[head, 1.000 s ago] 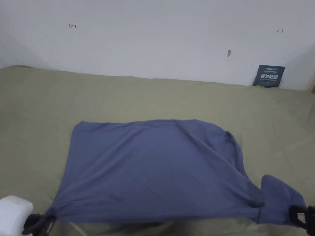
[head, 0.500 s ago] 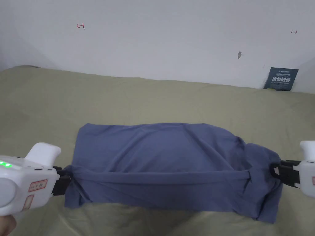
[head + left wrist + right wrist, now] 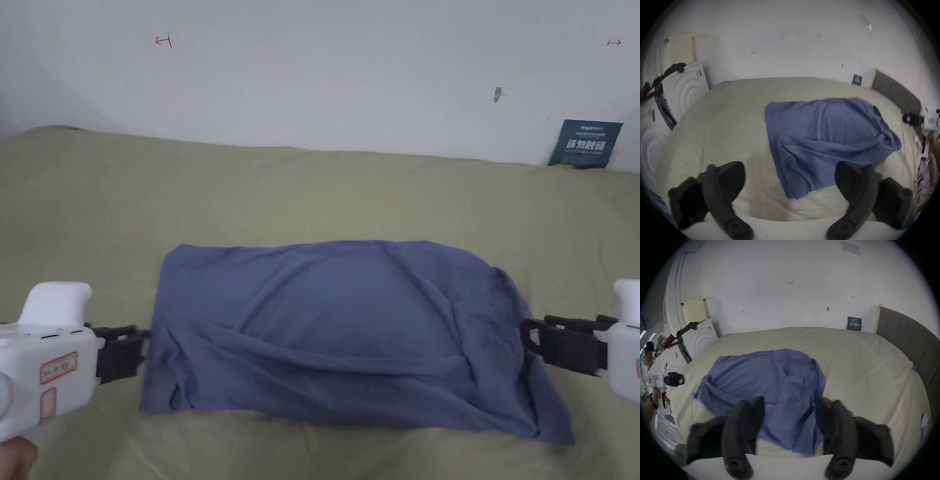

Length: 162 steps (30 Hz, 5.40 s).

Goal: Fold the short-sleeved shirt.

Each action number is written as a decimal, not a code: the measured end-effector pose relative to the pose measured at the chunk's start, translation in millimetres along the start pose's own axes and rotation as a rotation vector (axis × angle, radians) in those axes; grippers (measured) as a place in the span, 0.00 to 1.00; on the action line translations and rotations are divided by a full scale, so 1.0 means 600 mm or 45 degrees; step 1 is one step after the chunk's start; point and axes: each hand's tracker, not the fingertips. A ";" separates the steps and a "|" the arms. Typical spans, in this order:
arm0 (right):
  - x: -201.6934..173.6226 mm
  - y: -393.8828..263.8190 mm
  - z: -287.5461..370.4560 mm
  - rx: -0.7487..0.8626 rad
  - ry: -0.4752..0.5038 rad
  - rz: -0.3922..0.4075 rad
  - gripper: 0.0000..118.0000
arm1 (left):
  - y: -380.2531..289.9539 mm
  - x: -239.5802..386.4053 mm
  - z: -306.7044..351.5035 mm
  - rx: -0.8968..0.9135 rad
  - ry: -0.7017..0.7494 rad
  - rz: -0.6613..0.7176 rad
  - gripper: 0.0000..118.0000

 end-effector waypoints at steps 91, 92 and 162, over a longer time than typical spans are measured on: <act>-0.055 -0.192 0.161 -0.384 -0.171 -0.021 0.51 | -0.223 0.022 0.158 -0.193 -0.042 -0.011 0.66; -0.065 -0.183 0.168 -0.346 -0.187 0.037 0.67 | -0.215 0.027 0.162 -0.178 -0.002 -0.041 0.98; -0.004 0.156 -0.282 -0.250 0.061 0.104 0.03 | 0.028 -0.040 -0.185 -0.159 0.076 0.063 0.00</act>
